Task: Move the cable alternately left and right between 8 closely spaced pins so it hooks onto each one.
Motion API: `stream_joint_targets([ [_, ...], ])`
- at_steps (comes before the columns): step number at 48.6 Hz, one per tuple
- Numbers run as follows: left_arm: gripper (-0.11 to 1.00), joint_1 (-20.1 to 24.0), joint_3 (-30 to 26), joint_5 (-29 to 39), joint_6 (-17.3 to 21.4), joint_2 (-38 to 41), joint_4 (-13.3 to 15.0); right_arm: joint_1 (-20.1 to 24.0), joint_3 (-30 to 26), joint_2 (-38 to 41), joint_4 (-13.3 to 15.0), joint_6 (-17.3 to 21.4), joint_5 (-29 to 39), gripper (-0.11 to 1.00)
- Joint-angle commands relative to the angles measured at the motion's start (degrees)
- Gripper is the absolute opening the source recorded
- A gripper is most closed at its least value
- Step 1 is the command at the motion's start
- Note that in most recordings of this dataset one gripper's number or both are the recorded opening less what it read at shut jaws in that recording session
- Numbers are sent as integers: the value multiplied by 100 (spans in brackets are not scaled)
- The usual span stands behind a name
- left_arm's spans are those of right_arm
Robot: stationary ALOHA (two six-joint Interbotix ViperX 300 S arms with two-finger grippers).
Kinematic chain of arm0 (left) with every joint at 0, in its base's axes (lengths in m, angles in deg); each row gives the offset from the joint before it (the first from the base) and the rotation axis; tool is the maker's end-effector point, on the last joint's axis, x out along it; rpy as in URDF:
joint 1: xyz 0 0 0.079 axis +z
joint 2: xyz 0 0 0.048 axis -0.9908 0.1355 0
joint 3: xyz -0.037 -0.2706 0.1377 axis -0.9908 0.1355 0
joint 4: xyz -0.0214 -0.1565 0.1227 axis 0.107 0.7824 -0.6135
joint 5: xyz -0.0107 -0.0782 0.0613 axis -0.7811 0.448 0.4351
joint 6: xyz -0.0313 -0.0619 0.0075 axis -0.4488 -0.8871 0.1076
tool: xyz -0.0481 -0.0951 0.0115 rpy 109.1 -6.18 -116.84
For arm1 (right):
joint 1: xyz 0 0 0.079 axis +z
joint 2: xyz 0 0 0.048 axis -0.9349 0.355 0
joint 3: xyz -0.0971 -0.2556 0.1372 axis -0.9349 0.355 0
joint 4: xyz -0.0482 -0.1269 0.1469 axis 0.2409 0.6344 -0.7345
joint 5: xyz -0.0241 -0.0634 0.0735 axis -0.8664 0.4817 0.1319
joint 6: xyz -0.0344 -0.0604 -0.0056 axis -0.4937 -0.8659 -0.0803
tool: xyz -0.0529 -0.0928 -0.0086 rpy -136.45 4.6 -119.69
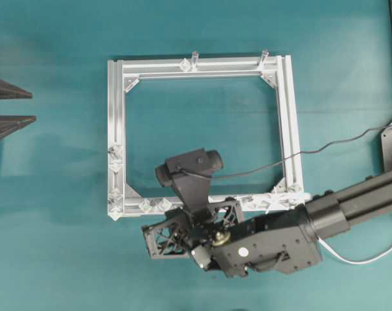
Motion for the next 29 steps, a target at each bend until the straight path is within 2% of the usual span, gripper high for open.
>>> stream_joint_targets([
  [1,64,-9,-97,-26,-9,44,-18,-97,-79,-123,35,-26,9,15],
  [14,64,-18,-88,-35,-9,44,-18,-229,-44,-123,35,-220,9,15],
  [29,64,-18,-88,-26,-9,35,-18,-299,9,-132,35,-229,-18,15],
])
